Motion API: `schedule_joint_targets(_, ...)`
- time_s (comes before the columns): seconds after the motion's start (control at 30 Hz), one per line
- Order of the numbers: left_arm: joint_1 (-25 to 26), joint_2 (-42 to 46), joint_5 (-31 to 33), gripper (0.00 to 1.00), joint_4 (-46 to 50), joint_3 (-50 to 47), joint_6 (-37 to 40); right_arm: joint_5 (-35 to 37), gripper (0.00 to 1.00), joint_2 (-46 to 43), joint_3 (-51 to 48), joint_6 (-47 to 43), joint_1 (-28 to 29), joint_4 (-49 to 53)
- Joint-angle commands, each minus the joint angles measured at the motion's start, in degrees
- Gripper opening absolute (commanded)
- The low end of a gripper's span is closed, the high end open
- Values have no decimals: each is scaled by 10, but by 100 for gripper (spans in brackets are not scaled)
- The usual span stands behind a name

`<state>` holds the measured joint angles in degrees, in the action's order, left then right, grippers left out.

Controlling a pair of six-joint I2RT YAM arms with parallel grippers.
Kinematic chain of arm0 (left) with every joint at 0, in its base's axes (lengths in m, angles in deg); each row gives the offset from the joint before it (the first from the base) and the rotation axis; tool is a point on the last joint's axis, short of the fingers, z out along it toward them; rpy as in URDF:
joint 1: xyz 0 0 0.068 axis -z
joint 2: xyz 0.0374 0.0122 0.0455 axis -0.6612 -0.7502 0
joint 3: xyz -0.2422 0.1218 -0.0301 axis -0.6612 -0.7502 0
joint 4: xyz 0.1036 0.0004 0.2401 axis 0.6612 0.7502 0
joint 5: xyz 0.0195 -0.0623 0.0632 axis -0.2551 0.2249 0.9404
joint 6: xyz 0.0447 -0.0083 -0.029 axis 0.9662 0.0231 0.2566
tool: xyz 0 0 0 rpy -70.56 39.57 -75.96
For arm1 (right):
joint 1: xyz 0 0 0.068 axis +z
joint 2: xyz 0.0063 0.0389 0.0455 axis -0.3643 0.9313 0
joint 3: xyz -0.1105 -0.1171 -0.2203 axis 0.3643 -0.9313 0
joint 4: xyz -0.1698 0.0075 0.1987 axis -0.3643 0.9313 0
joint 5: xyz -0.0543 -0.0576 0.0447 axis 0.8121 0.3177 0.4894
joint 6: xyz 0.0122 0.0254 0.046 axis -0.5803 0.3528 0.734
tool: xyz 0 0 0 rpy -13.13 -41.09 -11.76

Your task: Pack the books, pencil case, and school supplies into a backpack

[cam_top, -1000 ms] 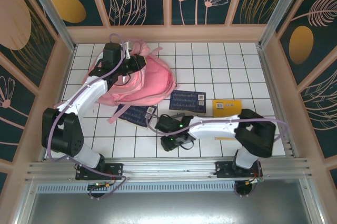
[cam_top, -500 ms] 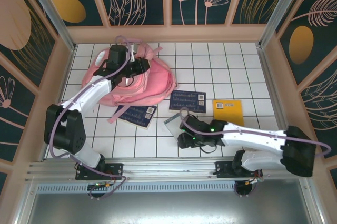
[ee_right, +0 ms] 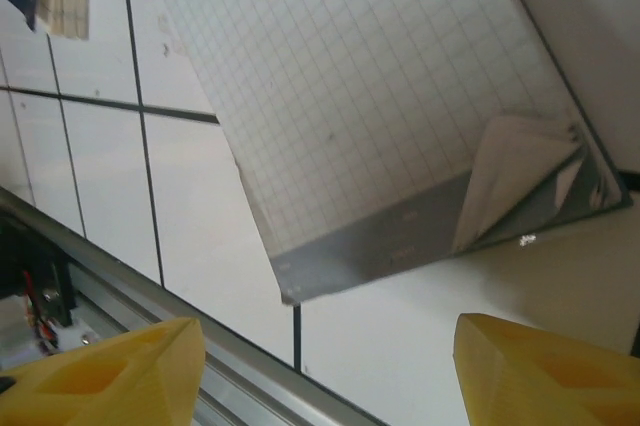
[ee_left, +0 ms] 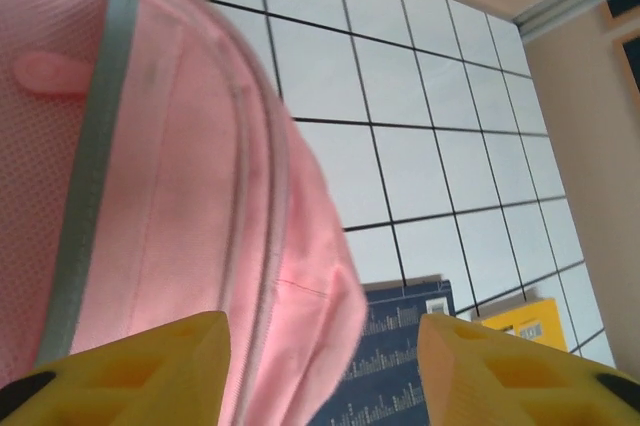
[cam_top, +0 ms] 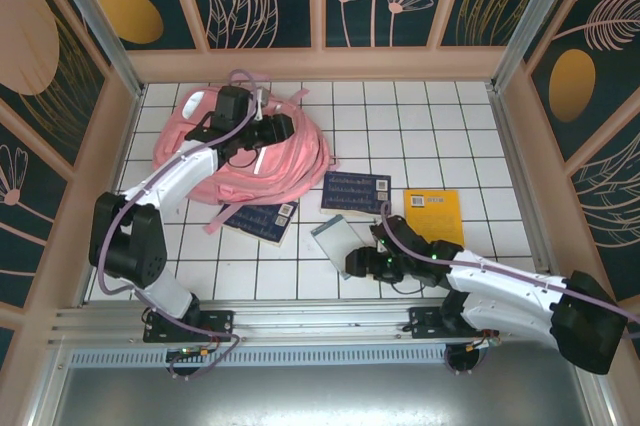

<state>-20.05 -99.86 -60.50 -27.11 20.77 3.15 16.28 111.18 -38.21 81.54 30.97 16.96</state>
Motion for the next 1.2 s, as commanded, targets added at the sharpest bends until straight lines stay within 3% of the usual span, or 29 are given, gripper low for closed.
schedule_joint_targets(0.0,40,40,20,59,42,18,32,-34,67,-2,-29,22,-29,-59)
schedule_joint_targets(0.1,81,62,14,64,47,-20,42,-55,67,-3,-45,28,-59,-82)
schedule_joint_targets(0.37,183,36,14,62,36,-106,29,-78,66,46,-42,11,-115,-110)
schedule_joint_targets(0.53,202,-3,16,62,-3,-145,7,-55,65,62,0,-28,-149,-74)
schedule_joint_targets(0.7,212,-45,20,62,-17,-162,0,-75,64,63,5,-37,-181,-86)
schedule_joint_targets(0.93,218,-65,34,62,-23,-216,-18,-88,65,78,15,-53,-185,-69)
schedule_joint_targets(1.17,219,-77,-34,61,-74,-255,-42,-115,65,68,-7,-17,-177,-51)
